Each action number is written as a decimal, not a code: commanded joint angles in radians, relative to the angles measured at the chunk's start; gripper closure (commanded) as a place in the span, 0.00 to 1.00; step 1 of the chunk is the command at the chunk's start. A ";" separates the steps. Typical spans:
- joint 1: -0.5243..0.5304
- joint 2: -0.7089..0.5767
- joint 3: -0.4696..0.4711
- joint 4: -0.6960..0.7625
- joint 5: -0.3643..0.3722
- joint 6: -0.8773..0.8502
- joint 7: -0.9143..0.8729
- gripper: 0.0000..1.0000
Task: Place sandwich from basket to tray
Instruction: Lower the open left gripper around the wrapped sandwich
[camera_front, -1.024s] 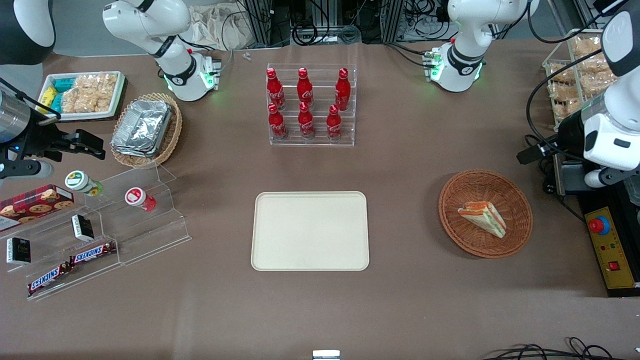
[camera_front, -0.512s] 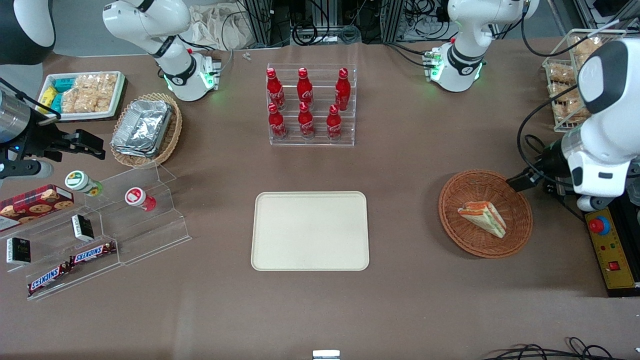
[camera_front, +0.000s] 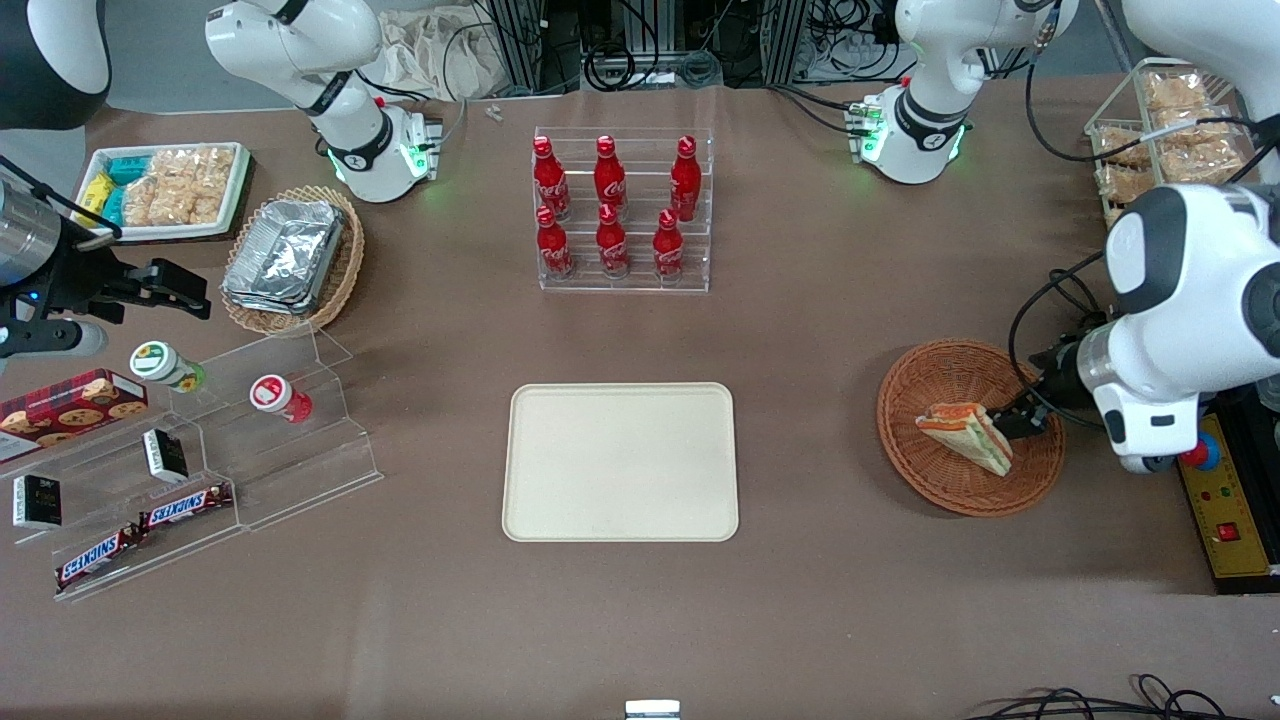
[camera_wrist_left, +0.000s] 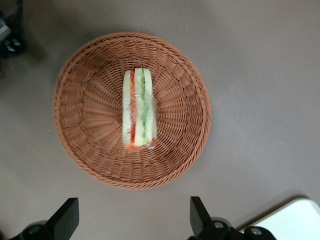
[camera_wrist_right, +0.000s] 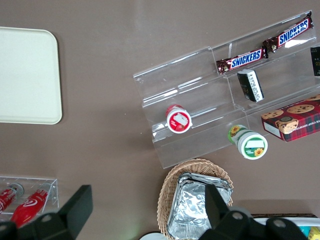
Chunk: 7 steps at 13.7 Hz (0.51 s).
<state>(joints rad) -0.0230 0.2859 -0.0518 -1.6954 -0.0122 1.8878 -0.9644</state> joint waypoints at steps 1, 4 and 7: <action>0.002 0.015 -0.003 -0.073 -0.002 0.112 -0.101 0.00; 0.000 0.068 -0.003 -0.101 0.003 0.197 -0.200 0.00; -0.005 0.128 -0.002 -0.101 0.009 0.237 -0.250 0.00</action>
<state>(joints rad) -0.0233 0.3833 -0.0519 -1.7995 -0.0120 2.0993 -1.1681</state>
